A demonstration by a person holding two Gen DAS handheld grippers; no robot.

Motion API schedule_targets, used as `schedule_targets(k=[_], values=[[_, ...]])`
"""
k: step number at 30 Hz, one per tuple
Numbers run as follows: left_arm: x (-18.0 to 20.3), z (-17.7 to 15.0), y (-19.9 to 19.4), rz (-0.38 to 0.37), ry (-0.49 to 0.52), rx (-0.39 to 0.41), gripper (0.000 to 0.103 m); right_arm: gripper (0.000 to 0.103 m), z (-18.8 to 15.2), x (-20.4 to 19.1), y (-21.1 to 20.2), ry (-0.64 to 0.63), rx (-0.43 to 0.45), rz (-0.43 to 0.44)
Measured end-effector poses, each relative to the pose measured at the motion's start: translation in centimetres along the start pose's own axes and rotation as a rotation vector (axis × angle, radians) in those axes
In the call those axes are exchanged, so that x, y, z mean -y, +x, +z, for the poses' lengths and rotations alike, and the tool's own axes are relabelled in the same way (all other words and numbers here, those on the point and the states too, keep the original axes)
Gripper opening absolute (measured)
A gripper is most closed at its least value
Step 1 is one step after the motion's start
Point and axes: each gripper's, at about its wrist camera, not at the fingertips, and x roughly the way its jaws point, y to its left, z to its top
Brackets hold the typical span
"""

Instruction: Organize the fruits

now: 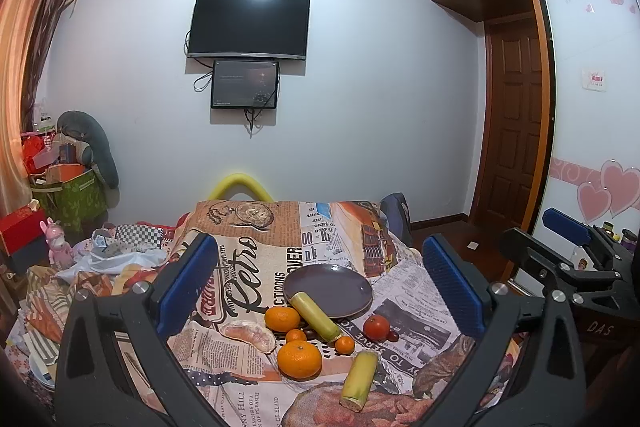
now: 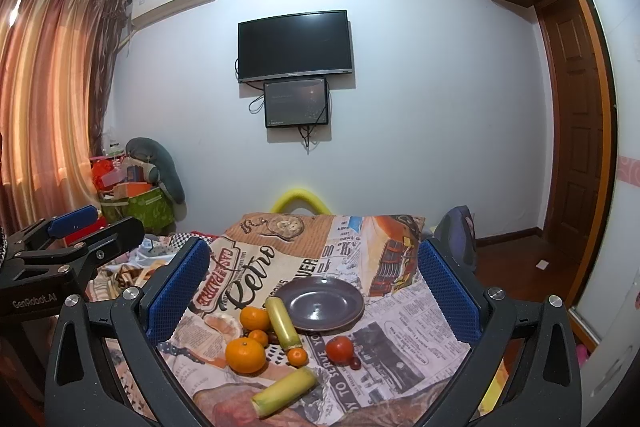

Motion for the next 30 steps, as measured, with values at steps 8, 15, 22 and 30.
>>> schedule_targets(k=[8,15,22,30], values=[[0.01,0.07,0.10,0.000,-0.003,-0.002,0.103,0.103,0.05,0.00,-0.04,0.001,0.000,0.000],[-0.07,0.06,0.05,-0.001,-0.003,-0.002,0.103,0.103,0.04,0.04,-0.02,0.001,0.001,0.002],[-0.02,0.11,0.18,0.001,-0.007,-0.002,0.103,0.103,0.02,0.04,-0.03,0.002,0.001,0.002],[-0.32,-0.18,0.56,-0.010,-0.016,0.000,0.103,0.103,-0.19,-0.25,0.40,-0.007,-0.011,-0.009]])
